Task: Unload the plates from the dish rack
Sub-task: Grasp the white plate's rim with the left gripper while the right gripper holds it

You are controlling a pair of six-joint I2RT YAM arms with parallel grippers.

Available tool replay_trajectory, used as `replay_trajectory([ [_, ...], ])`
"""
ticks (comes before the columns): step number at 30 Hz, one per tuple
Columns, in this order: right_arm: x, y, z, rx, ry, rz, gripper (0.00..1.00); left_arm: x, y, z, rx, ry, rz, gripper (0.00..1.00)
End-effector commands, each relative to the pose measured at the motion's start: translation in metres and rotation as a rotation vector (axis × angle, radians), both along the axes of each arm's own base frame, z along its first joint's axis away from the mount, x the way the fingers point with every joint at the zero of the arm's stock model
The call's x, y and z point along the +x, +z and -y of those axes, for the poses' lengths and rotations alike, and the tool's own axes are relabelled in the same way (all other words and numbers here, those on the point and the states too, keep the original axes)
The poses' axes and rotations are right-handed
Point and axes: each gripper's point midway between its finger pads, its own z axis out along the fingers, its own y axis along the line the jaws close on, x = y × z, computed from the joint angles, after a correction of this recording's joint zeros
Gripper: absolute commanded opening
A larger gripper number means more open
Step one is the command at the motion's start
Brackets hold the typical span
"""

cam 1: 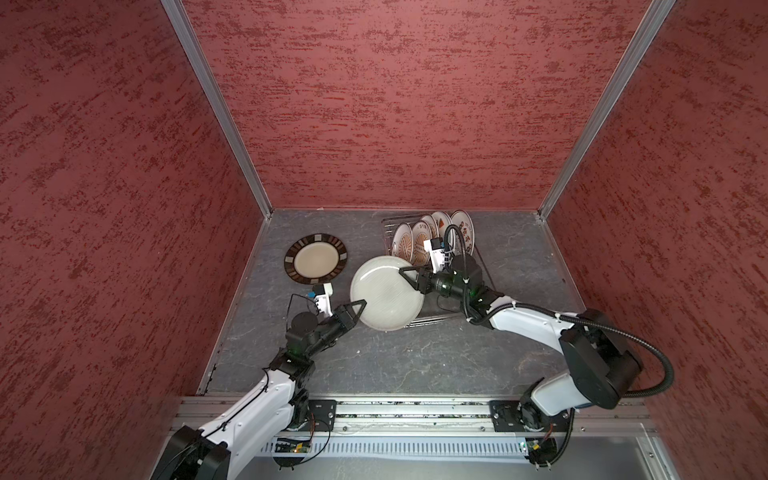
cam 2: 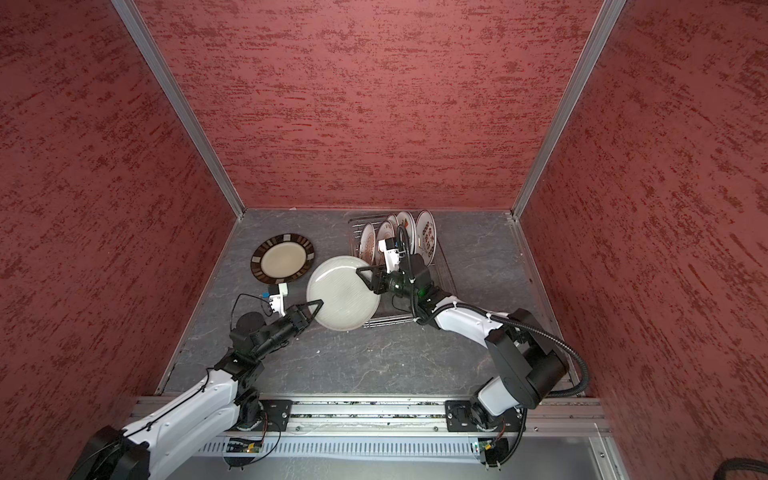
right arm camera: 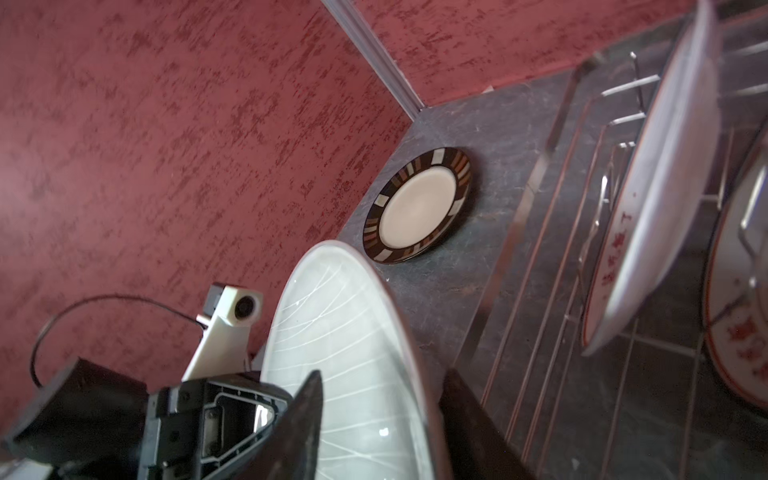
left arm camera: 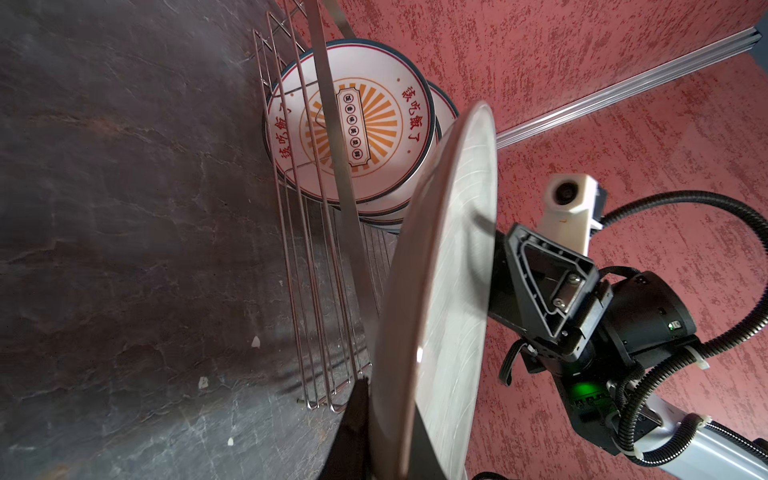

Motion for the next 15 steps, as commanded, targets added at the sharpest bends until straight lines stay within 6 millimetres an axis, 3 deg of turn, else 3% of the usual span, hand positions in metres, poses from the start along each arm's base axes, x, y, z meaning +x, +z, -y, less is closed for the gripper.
replay_trajectory([
  [1,-0.008,0.036,-0.002,0.08,0.029,0.102,0.68,0.005,0.046,0.001,-0.055,0.01,0.145,0.0],
  [6,-0.007,0.031,0.001,0.054,0.017,0.102,0.98,0.01,0.049,-0.004,-0.065,0.037,0.142,0.0],
  [10,-0.003,0.025,0.01,0.031,-0.043,0.122,0.99,0.015,0.052,-0.01,-0.059,0.064,0.136,0.0],
  [15,-0.002,0.032,0.03,0.014,-0.137,0.193,0.99,0.024,0.058,-0.021,-0.079,0.098,0.126,0.0],
])
